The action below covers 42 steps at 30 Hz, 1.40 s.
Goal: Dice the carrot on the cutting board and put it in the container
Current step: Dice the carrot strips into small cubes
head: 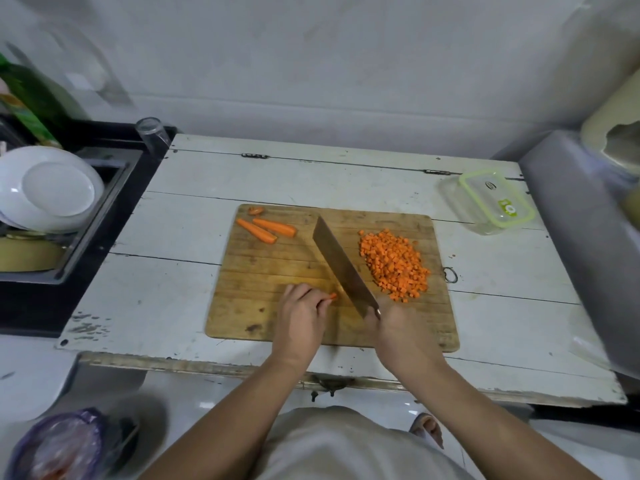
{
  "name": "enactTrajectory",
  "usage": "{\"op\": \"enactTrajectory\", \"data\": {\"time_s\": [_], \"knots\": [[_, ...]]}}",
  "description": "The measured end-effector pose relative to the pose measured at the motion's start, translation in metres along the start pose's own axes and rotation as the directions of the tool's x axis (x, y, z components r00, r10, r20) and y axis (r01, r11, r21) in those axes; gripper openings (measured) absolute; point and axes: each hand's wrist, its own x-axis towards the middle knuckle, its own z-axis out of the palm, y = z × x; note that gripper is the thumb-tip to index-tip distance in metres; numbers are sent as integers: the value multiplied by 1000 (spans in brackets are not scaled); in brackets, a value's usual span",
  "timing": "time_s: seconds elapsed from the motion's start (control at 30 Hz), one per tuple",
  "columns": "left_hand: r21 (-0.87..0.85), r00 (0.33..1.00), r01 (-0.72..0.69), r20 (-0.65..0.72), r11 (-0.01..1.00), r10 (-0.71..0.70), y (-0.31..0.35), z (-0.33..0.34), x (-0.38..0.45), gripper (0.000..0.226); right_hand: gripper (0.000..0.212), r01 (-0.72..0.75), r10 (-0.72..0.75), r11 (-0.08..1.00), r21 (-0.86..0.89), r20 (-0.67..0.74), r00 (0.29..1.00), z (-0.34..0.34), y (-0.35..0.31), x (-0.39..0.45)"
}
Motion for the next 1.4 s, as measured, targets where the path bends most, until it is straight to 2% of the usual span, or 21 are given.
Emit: {"op": "enactTrajectory", "data": {"time_s": [0.07, 0.17, 0.3, 0.4, 0.67, 0.9, 1.03, 1.23, 1.4], "knots": [[-8, 1000, 9, -7, 1000, -9, -1, 0, 1, 8, 22, 14, -14, 1000, 7, -22, 1000, -5, 7, -16], [0, 1000, 12, -1, 1000, -12, -1, 2, 0, 6, 24, 18, -17, 998, -60, 20, 1000, 5, 12, -33], [1, 1000, 0, -6, 1000, 0, 0, 1, 2, 8, 24, 13, -11, 997, -77, 29, 1000, 18, -5, -8], [-2, 1000, 10, 6, 1000, -10, 1, -1, 0, 8, 22, 15, -14, 1000, -25, 20, 1000, 12, -11, 6], [-127, 990, 125, 84, 984, -115, -3, -10, -1, 10, 21, 49, -49, 999, -10, -2, 999, 3, 11, -32], [-47, 993, 102, 65, 994, -99, -1, -6, 0, 7, 25, -25, 26, 1000, -15, 68, 997, 16, 6, -37], [-22, 995, 92, 45, 996, -91, 2, -5, 3, 7, 21, 30, -26, 994, -106, 33, 999, 22, -10, -11], [-83, 996, 91, 24, 992, -90, -3, -11, -2, 7, 20, 60, -60, 998, -25, 10, 998, 7, -2, -17], [-70, 996, 87, 4, 994, -87, -8, -12, -7, 7, 25, 60, -61, 998, 7, 52, 997, 9, 7, -36]]}}
